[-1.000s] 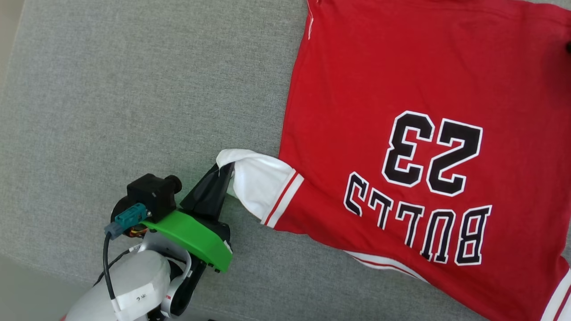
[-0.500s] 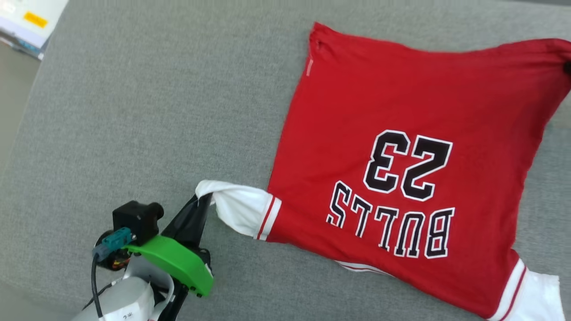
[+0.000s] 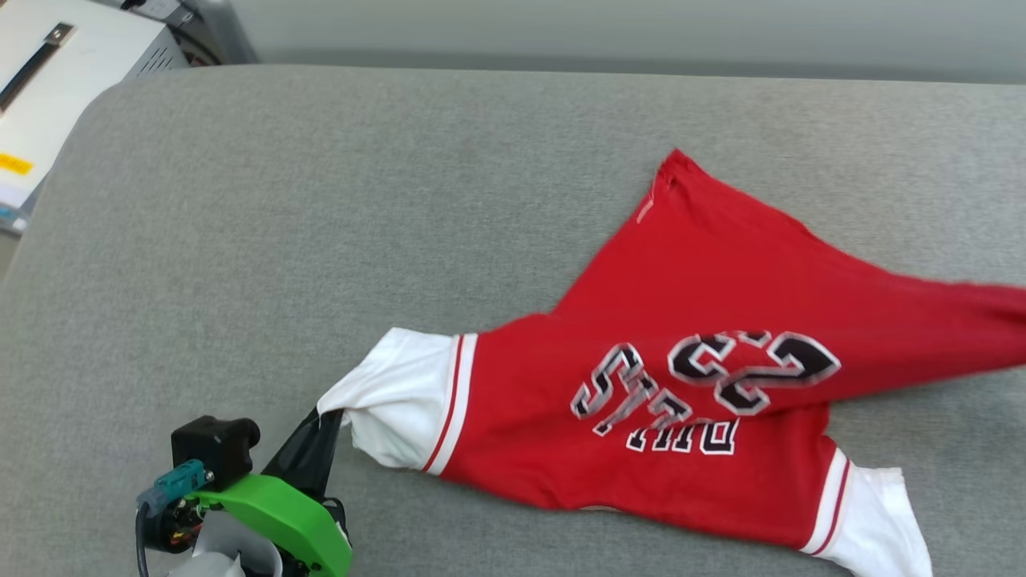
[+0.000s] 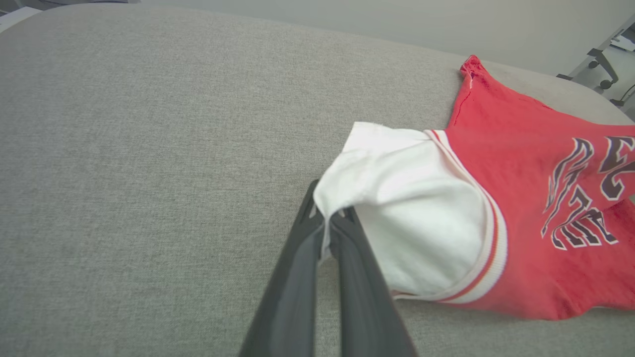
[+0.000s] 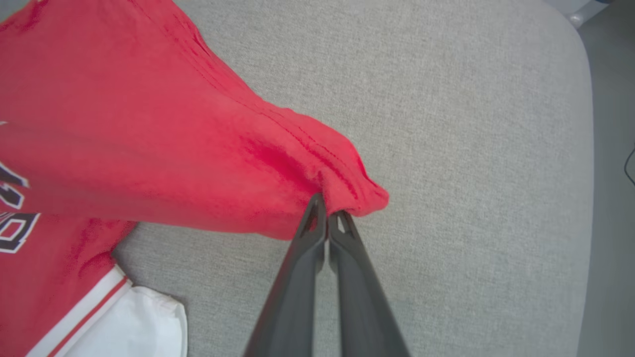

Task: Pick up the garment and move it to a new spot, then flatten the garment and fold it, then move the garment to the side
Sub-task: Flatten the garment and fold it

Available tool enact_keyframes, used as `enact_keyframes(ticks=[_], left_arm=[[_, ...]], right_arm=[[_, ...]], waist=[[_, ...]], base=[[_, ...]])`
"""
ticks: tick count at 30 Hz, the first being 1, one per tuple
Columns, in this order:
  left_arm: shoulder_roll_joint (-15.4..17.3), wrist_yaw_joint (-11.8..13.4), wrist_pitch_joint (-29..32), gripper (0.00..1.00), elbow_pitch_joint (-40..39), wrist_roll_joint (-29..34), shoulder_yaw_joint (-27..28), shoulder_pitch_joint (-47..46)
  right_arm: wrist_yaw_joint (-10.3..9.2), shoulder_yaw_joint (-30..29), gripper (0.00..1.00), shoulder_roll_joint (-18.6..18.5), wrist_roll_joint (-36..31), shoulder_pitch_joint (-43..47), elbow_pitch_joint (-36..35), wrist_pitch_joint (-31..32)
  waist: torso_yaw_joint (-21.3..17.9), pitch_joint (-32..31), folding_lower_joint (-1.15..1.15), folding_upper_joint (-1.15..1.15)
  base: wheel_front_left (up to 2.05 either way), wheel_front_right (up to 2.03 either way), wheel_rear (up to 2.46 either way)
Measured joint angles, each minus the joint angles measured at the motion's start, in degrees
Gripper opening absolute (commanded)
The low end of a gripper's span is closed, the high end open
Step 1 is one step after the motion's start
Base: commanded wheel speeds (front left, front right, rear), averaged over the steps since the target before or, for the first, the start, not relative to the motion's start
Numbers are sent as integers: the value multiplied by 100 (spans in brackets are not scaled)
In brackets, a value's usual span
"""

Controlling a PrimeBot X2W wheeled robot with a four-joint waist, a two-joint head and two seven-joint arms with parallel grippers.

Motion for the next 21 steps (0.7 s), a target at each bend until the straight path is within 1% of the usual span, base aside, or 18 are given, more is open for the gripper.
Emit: enact_keyframes(ticks=[4, 9, 13, 15, 18, 19, 20, 21], left_arm=[[18, 1, 0, 0, -37, -1, 13, 49], [21, 27, 1, 0, -46, 0, 10, 52], [16, 26, 3, 0, -22, 1, -7, 48], [7, 23, 4, 0, 2, 1, -15, 46], [-11, 22, 5, 0, 44, 1, -24, 39], [-11, 22, 4, 0, 54, 1, -22, 39], [-11, 22, 4, 0, 59, 1, -18, 39], [-12, 22, 4, 0, 63, 1, -20, 38]], right_arm=[[-1, -612, 0, 213, 181, 1006, -145, -122], [-1, -1179, 0, 900, 188, 2276, -390, -224], [-1, -1258, 0, 1417, 163, 2988, -402, -135], [-1, -1263, 0, 1600, 162, 3139, -371, -65], [0, -1310, 0, 1685, 112, 3170, -380, 82], [0, -1365, 23, 1717, 66, 3168, -405, 81], [0, -1422, 100, 1753, 27, 3159, -437, 60], [0, -1462, 100, 1774, -24, 3148, -470, 58]], waist=[[-157, -110, 0, 0], [-224, -129, 0, 0], [-191, -85, 0, 0], [-188, -69, 0, 0], [-187, -74, 0, 0], [-197, -76, 0, 0], [-209, -76, 0, 0], [-218, -78, 0, 0]], base=[[0, 0, 0], [0, 0, 0], [0, 0, 0], [0, 0, 0], [0, 0, 0], [0, 0, 0], [0, 0, 0], [0, 0, 0]])
